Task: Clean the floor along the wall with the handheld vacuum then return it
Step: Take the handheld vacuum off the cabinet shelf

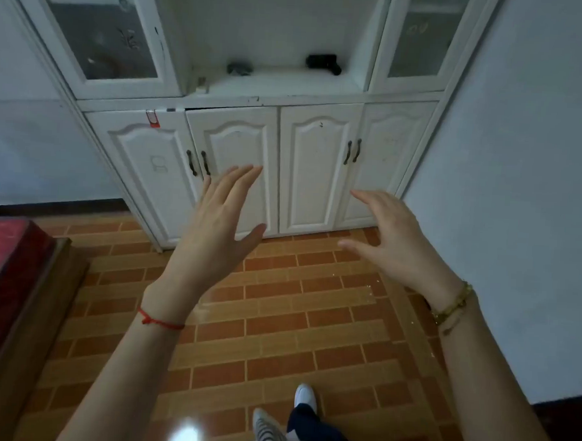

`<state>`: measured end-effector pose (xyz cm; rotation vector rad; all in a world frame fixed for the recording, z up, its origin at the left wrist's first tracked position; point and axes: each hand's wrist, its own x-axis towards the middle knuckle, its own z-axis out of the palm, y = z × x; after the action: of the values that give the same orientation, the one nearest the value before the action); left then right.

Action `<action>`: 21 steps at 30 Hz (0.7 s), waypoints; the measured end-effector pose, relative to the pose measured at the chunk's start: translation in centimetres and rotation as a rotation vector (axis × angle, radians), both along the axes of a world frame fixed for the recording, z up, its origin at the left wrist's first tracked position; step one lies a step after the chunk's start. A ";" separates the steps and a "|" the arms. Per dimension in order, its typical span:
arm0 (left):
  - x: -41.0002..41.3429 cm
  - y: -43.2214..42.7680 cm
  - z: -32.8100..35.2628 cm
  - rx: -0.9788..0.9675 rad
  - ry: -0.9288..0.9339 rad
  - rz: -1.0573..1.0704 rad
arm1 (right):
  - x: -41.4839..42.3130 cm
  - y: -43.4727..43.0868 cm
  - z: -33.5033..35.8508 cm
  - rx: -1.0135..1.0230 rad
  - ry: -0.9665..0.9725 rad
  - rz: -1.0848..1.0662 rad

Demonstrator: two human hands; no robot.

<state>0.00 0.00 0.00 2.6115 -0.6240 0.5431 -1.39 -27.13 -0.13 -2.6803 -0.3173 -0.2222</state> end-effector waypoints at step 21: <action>22.8 -6.8 -1.5 0.010 0.030 0.105 | 25.2 -6.6 -2.0 0.083 0.043 0.093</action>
<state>22.77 -6.75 -1.48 2.6681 -0.4839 0.5328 23.82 -33.77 -2.16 -2.5771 -0.4085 -0.1458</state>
